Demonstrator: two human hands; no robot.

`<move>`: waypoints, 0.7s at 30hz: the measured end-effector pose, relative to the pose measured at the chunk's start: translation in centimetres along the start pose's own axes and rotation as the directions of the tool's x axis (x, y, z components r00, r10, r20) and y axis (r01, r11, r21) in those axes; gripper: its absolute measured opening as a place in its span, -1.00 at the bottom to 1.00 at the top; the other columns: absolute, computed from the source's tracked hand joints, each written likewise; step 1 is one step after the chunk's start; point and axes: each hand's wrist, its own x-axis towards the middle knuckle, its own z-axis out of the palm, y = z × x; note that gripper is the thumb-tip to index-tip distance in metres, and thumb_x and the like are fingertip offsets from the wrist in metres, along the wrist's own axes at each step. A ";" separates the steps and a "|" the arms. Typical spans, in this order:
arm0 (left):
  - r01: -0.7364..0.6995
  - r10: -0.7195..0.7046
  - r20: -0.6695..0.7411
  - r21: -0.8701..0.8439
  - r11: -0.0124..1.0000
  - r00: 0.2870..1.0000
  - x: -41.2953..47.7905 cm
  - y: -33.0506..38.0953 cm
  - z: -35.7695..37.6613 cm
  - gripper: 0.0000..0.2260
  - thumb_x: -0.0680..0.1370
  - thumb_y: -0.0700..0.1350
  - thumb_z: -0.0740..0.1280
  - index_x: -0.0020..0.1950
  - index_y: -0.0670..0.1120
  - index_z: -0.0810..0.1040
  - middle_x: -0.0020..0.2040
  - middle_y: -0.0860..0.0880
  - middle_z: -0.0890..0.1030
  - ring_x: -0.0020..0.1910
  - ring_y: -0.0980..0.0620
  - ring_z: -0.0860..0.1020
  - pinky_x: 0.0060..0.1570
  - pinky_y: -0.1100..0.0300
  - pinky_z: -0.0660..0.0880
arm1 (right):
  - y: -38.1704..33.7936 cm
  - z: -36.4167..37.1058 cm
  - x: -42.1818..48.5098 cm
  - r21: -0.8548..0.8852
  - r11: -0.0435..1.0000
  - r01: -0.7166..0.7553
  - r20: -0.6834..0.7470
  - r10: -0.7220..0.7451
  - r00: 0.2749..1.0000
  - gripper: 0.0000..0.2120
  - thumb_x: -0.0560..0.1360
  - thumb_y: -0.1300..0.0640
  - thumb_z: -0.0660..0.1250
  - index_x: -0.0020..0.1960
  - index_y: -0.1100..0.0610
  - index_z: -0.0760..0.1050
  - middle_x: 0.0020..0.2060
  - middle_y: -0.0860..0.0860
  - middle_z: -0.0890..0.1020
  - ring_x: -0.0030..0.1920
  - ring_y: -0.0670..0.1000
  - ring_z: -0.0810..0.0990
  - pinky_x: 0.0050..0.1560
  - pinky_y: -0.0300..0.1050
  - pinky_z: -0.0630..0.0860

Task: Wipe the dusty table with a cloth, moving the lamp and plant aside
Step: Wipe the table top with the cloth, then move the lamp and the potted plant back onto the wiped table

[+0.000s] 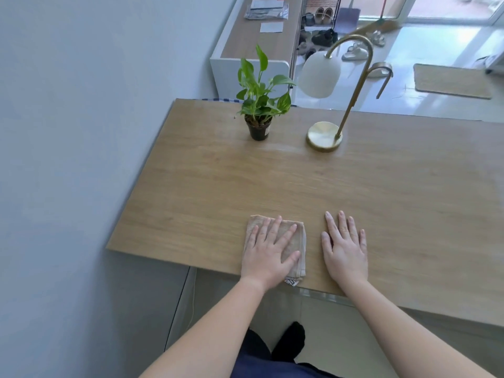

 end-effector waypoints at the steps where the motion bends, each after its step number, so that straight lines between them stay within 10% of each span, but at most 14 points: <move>1: 0.018 -0.019 -0.016 -0.040 0.999 1.000 0.1 0.3 -0.5 -0.40 0.67 0.41 -0.04 0.72 0.35 0.00 0.76 0.13 -0.07 0.74 0.06 -0.18 0.69 -0.02 -0.25 | 0.1 -0.3 0.0 0.007 1.000 0.005 0.012 -0.005 1.000 -0.46 0.74 -0.17 0.02 0.71 -0.23 0.03 0.72 -0.10 0.02 0.71 -0.03 -0.08 0.69 0.06 -0.18; 7: 0.074 -0.155 -0.150 -0.442 0.894 0.977 4.1 1.4 -4.7 -0.59 0.70 0.16 0.23 0.51 0.08 0.54 0.49 0.14 0.52 0.50 0.13 0.41 0.53 -0.01 0.37 | -0.1 -2.2 0.9 0.069 0.997 -0.034 -0.028 0.036 0.999 -0.54 0.70 -0.09 0.21 0.60 -0.17 0.39 0.64 -0.08 0.33 0.66 0.00 0.20 0.63 0.06 0.08; 13: -0.141 -0.117 -0.375 -0.593 0.793 0.920 12.3 3.8 -14.1 -0.70 0.69 -0.09 0.36 0.42 -0.09 0.62 0.36 -0.02 0.63 0.37 0.06 0.55 0.46 0.05 0.44 | -1.2 -6.6 6.1 0.371 0.918 -0.139 -0.080 0.181 0.980 -0.76 0.65 0.04 0.33 0.23 0.01 0.71 0.06 0.03 0.76 0.20 0.11 0.67 0.12 -0.02 0.51; 21: -0.381 0.039 -0.583 -0.476 0.793 0.811 22.8 6.6 -24.7 -0.62 0.71 -0.06 0.34 0.52 -0.10 0.52 0.43 -0.02 0.60 0.44 0.10 0.50 0.47 0.25 0.36 | -2.8 -11.3 17.8 0.512 0.851 -0.115 -0.093 0.189 0.978 -0.55 0.65 0.03 0.38 0.50 0.13 0.48 0.39 0.05 0.60 0.24 0.10 0.63 0.30 0.04 0.51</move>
